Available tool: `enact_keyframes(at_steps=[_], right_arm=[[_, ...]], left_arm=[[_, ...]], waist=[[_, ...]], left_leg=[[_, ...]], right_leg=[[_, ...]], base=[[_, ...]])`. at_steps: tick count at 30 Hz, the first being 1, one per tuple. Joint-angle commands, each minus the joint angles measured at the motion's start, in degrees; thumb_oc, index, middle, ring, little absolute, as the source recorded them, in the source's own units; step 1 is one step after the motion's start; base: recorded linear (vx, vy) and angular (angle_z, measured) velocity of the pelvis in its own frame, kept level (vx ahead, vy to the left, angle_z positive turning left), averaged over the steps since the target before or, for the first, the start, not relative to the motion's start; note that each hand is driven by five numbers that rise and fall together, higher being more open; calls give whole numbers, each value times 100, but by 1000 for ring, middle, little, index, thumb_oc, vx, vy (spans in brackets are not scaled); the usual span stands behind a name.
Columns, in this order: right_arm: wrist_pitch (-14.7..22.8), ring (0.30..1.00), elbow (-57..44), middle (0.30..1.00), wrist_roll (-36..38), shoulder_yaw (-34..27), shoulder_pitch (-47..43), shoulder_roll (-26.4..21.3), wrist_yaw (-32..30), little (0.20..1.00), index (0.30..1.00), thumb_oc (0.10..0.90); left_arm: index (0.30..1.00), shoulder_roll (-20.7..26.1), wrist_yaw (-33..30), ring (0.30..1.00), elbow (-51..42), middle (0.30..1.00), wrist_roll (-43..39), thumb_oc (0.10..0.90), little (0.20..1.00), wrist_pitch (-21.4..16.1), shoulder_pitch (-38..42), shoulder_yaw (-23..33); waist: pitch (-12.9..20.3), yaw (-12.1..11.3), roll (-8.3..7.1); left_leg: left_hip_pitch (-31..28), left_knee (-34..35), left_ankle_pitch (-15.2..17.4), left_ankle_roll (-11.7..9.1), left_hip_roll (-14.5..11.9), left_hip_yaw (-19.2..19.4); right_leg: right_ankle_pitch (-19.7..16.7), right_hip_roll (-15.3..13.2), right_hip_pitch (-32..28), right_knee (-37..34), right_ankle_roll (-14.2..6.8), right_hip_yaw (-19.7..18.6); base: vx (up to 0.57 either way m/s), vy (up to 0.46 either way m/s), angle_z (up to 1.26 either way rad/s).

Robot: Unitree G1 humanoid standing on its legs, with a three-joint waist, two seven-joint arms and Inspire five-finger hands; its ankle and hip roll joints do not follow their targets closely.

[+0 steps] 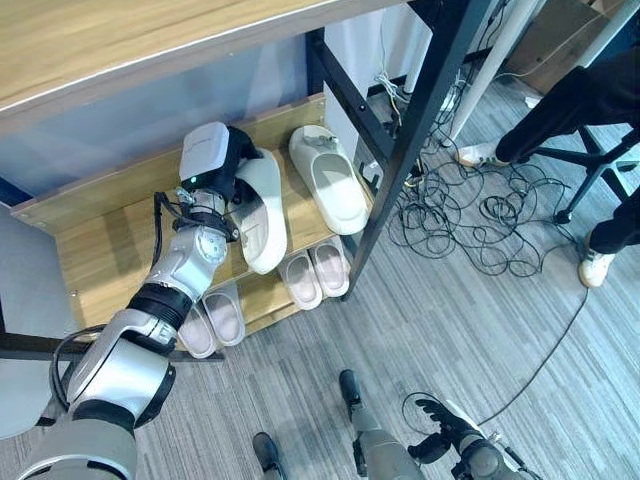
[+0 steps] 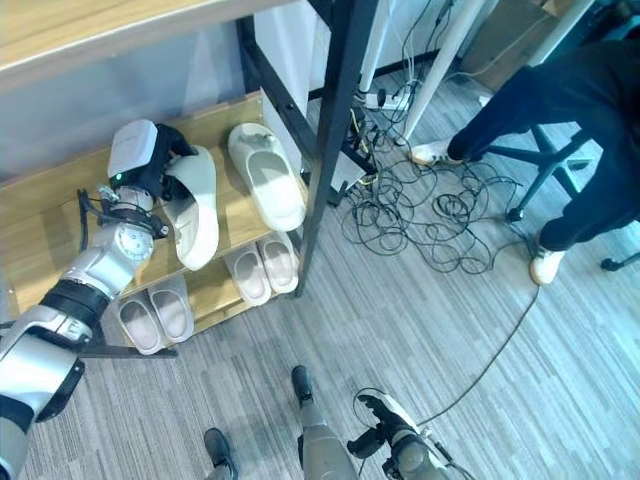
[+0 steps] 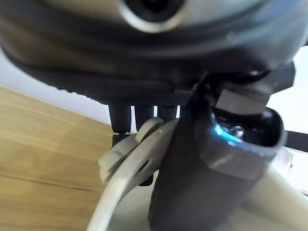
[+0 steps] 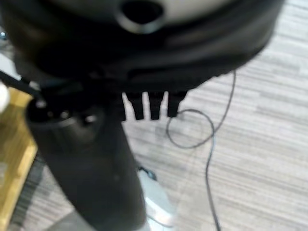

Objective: Arrange the slippers neatly on the shoe rack.

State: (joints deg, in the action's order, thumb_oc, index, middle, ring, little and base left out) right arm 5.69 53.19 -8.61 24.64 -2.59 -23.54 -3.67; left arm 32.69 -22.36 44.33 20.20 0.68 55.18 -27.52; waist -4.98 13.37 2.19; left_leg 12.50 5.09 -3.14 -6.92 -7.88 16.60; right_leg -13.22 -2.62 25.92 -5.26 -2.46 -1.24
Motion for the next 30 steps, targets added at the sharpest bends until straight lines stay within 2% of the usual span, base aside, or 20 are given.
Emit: enact_keyframes(at_steps=[1, 8, 9, 10, 11, 12, 21, 30], right_arm=[[152, 900, -30, 900, 212, 33, 19, -199, -153, 900, 900, 800], [178, 900, -4, 900, 340, 113, -107, -128, -178, 900, 900, 800], [178, 900, -23, 900, 362, 114, -106, -127, -176, 900, 900, 800], [181, 900, -34, 900, 399, 115, -111, -129, -168, 900, 900, 800], [203, 900, -88, 900, 457, 127, -122, -123, -178, 900, 900, 800], [203, 900, -88, 900, 458, 125, -123, -122, -177, 900, 900, 800], [214, 900, -204, 900, 509, 148, -112, -110, -146, 900, 900, 800], [202, 900, -203, 900, 463, 111, -105, -114, -133, 900, 900, 800]], left_arm=[[300, 308, -555, 300, 249, 300, -112, 400, 300, -128, 1230, 37], [300, 144, -609, 300, 597, 300, -267, 400, 300, -84, 1647, -134], [439, 129, -607, 439, 624, 439, -282, 493, 439, -81, 1708, -155], [512, 103, -604, 512, 666, 512, -303, 541, 512, -76, 1763, -178], [862, 36, -599, 862, 740, 862, -354, 775, 862, -80, 1853, -207], [900, 34, -600, 900, 746, 900, -355, 800, 900, -82, 1860, -211], [900, -317, -382, 900, 888, 900, -1062, 800, 900, -258, 1944, -112], [900, -253, -64, 900, 648, 900, -883, 800, 900, -242, 2007, -325]], waist=[[64, 115, -131], [18, 172, -173], [4, 180, -178], [-1, 192, -183], [-19, 193, -181], [-19, 191, -182], [21, 167, -156], [62, 98, -142]], left_leg=[[246, -9, -142, 19, 123, -236], [329, -9, -149, 19, 131, -276], [334, -9, -146, 17, 129, -276], [343, -9, -143, 15, 130, -275], [340, -9, -118, 15, 123, -287], [341, -9, -118, 15, 123, -287], [324, -9, -92, 22, 137, -369], [337, -9, -97, 33, 149, -460]], right_leg=[[588, -285, -245, 115, -578, 262], [550, -270, -130, 120, -577, 249], [547, -266, -123, 120, -575, 245], [543, -261, -114, 119, -577, 246], [563, -253, -111, 124, -579, 250], [563, -253, -109, 124, -579, 250], [592, -241, -160, 105, -559, 301], [601, -247, -220, 77, -560, 393]], base=[[32, -14, -6], [9, -9, -3], [0, 0, 0], [0, 0, 0], [0, 0, 0], [32, -12, 2], [0, 0, 0], [-6, -3, 3]])
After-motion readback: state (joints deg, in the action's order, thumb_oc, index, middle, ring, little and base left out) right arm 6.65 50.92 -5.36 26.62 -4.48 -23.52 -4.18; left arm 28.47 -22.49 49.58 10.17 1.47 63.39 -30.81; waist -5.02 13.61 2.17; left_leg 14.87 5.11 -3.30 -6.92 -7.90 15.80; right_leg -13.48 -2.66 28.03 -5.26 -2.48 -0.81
